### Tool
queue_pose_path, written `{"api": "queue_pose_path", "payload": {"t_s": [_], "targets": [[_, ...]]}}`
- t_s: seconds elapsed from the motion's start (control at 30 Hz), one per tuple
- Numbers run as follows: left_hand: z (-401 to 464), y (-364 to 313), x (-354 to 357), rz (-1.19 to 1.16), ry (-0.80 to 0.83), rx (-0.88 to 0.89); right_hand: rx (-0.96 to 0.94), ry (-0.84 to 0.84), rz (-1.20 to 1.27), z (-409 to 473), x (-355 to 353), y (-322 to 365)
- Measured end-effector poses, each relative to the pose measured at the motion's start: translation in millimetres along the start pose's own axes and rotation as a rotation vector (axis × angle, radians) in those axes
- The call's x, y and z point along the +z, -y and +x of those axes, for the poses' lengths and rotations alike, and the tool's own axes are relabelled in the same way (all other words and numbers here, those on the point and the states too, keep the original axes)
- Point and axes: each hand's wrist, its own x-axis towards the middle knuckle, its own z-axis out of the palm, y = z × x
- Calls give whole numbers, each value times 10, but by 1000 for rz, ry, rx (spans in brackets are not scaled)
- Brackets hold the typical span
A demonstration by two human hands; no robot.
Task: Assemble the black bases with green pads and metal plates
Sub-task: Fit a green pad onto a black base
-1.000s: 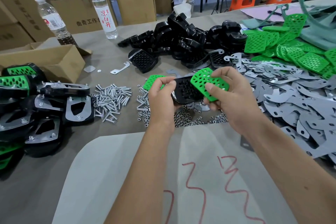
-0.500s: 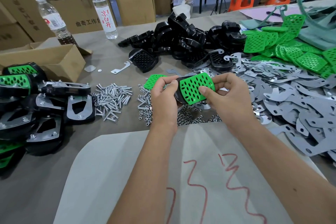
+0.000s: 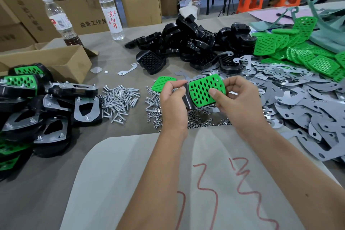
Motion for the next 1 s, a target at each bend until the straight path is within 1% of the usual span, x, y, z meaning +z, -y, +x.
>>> {"api": "queue_pose_path", "payload": {"t_s": [0.1,0.2,0.27,0.33,0.43,0.57,0.6,0.67,0.73,0.83,0.9,1.0], "targets": [[-19,-12,-5,-9,-20,8,35,37,-20,-2,-16,28],[-23,0,-3,37,-11,2,27,2,-64,-10,7,34],[-22,27,-12,166,-4,56,28,-21,-103,-18,26,26],[-33,52,-23,279,8,116,38,-10,-128,-19,20,25],[-15,73,-36,212,1,99,43,14,-138,-20,4,29],[19,17,-57,79,-9,23,-53,-45,-282,-18,3,47],[20,-1,-60,58,10,5,-62,-34,-269,-14,-9,58],[17,-32,-65,15,63,-17,-66,56,-206,-6,-54,83],[14,-64,-69,-21,107,-20,-43,176,-61,-1,-86,112],[14,-93,-86,-13,162,-20,47,223,159,7,-108,143],[8,-101,-95,2,173,-33,66,242,197,13,-109,137],[-6,-102,-92,11,163,-60,30,246,151,19,-104,120]]}}
